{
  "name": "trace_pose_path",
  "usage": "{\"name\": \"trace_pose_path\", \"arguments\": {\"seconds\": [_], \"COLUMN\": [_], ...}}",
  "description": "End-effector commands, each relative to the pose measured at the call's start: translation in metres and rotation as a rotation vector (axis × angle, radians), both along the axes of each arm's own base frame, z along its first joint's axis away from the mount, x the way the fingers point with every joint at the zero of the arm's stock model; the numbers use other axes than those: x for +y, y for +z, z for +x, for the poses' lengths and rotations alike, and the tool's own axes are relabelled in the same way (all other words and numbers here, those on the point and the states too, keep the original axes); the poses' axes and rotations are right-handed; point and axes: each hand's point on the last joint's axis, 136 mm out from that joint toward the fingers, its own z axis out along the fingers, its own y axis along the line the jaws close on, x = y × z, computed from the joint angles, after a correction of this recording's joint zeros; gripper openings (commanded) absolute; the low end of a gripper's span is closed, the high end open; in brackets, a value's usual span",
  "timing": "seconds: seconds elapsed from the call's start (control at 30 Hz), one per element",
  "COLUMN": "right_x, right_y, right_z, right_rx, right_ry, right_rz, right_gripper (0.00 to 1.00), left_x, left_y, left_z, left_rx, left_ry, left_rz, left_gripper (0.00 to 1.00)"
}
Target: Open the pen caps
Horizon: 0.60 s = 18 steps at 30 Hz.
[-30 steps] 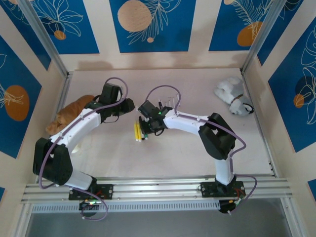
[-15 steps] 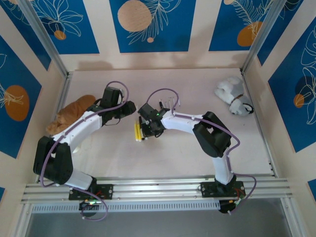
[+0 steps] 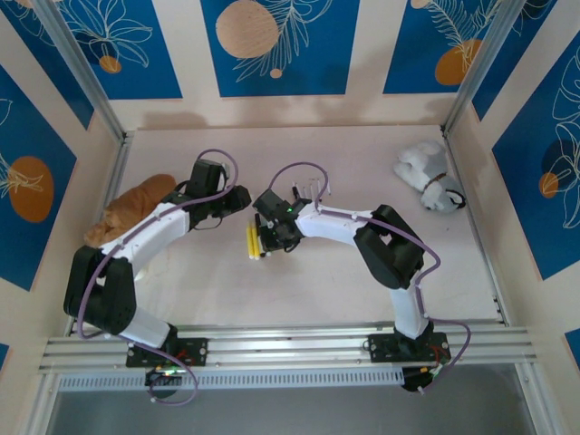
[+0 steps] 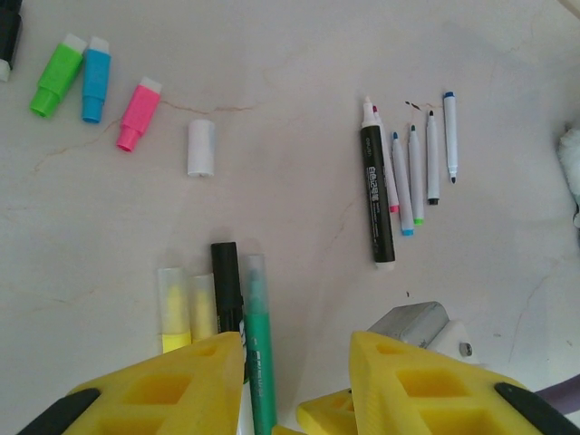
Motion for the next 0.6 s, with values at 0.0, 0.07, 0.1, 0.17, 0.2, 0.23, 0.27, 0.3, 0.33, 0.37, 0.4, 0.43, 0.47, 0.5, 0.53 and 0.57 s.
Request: {"name": "trace_pose_path", "arguments": {"seconds": [0.0, 0.07, 0.1, 0.17, 0.2, 0.23, 0.27, 0.3, 0.33, 0.37, 0.4, 0.43, 0.47, 0.5, 0.53, 0.57], "right_x": [0.001, -0.001, -0.001, -0.001, -0.001, -0.002, -0.002, -0.001, 0.000, 0.001, 0.003, 0.006, 0.007, 0.007, 0.008, 0.009], "right_y": [0.012, 0.017, 0.019, 0.021, 0.020, 0.019, 0.020, 0.021, 0.020, 0.019, 0.019, 0.019, 0.018, 0.017, 0.015, 0.013], "right_z": [0.003, 0.003, 0.003, 0.003, 0.003, 0.003, 0.002, 0.002, 0.002, 0.002, 0.002, 0.001, 0.002, 0.003, 0.003, 0.004], "right_rx": [-0.031, -0.045, -0.051, -0.052, -0.048, -0.049, -0.053, -0.053, -0.046, -0.033, -0.030, -0.032, -0.032, -0.024, -0.015, -0.013], "right_ry": [-0.025, -0.031, -0.030, -0.028, -0.027, -0.031, -0.030, -0.029, -0.027, -0.023, -0.016, -0.012, -0.012, -0.011, -0.010, -0.005], "right_rz": [0.017, 0.023, 0.029, 0.032, 0.029, 0.025, 0.029, 0.038, 0.044, 0.051, 0.062, 0.069, 0.071, 0.067, 0.063, 0.060], "right_gripper": [0.28, 0.28, 0.28, 0.28, 0.28, 0.29, 0.28, 0.29, 0.29, 0.29, 0.29, 0.29, 0.29, 0.29, 0.29, 0.29], "left_x": [-0.005, -0.005, -0.005, -0.005, -0.006, -0.006, -0.007, -0.007, -0.008, -0.007, -0.008, -0.008, -0.008, -0.008, -0.008, -0.008], "left_y": [-0.003, -0.004, -0.004, -0.004, -0.005, -0.005, -0.006, -0.007, -0.007, -0.008, -0.009, -0.009, -0.009, -0.009, -0.009, -0.009], "left_z": [0.000, 0.001, 0.001, 0.001, 0.002, 0.002, 0.002, 0.002, 0.002, 0.001, 0.001, 0.001, 0.001, 0.001, 0.001, 0.001], "left_rx": [0.007, 0.007, 0.006, 0.007, 0.008, 0.010, 0.012, 0.013, 0.013, 0.015, 0.016, 0.016, 0.017, 0.018, 0.017, 0.017], "left_ry": [-0.015, -0.016, -0.015, -0.014, -0.015, -0.016, -0.016, -0.016, -0.017, -0.017, -0.020, -0.019, -0.019, -0.019, -0.020, -0.021], "left_rz": [-0.022, -0.018, -0.017, -0.017, -0.019, -0.022, -0.023, -0.022, -0.022, -0.022, -0.022, -0.021, -0.020, -0.020, -0.021, -0.020], "left_gripper": [0.35, 0.35, 0.35, 0.35, 0.35, 0.35, 0.35, 0.35, 0.35, 0.35, 0.35, 0.35, 0.35, 0.35, 0.35, 0.35]}}
